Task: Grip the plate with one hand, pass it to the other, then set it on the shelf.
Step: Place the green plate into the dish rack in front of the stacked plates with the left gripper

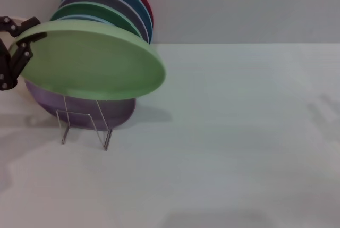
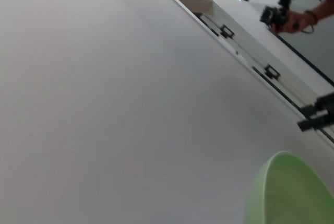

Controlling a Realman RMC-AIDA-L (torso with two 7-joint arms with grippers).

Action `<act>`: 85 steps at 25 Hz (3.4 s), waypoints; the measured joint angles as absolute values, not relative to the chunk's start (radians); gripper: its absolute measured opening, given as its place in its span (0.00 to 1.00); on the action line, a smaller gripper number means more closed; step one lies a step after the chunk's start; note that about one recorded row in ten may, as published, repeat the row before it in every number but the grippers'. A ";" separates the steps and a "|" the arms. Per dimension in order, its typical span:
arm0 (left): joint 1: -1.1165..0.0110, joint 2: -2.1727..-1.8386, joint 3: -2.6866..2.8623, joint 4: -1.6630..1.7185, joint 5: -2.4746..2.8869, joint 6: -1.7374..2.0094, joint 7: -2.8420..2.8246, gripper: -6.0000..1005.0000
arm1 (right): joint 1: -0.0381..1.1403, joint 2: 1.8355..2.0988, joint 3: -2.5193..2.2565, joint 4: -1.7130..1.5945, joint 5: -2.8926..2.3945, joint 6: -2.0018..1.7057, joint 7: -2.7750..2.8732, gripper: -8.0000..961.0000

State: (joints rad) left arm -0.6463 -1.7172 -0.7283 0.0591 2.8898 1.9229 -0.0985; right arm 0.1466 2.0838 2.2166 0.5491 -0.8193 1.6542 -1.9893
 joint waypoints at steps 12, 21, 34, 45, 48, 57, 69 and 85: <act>-0.658 -1.690 -0.674 0.103 2.888 1.889 -0.071 0.12 | 0.138 2.085 2.122 0.549 -0.817 1.687 -2.085 0.64; -0.666 -1.695 -0.632 0.116 2.888 1.846 -0.060 0.13 | 0.136 2.087 2.096 0.545 -0.814 1.687 -2.090 0.64; -0.655 -1.746 -0.644 0.159 2.859 1.787 -0.035 0.14 | 0.146 2.085 2.092 0.540 -0.812 1.683 -2.091 0.64; -0.649 -1.794 -0.634 0.178 2.831 1.759 -0.005 0.15 | 0.159 2.082 2.096 0.545 -0.813 1.677 -2.091 0.64; -0.645 -1.805 -0.636 0.181 2.830 1.749 0.004 0.15 | 0.163 2.081 2.099 0.546 -0.813 1.675 -2.091 0.64; -0.583 -1.818 -0.657 0.168 2.571 1.841 0.058 0.37 | 0.169 2.080 2.102 0.540 -0.818 1.662 -2.106 0.64; -0.588 -1.878 -0.781 0.133 2.333 1.814 0.027 0.39 | 0.197 2.087 2.094 0.528 -0.804 1.660 -2.208 0.65; -0.612 -1.924 -0.979 0.013 2.240 1.311 0.117 0.39 | 0.260 2.080 2.108 0.432 -0.802 1.632 -2.302 0.65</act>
State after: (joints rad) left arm -0.6117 -1.9245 -0.9788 0.0129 2.2399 1.3113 0.1169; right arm 0.2596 2.0795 2.1076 0.4320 -0.8017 1.6320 -2.3025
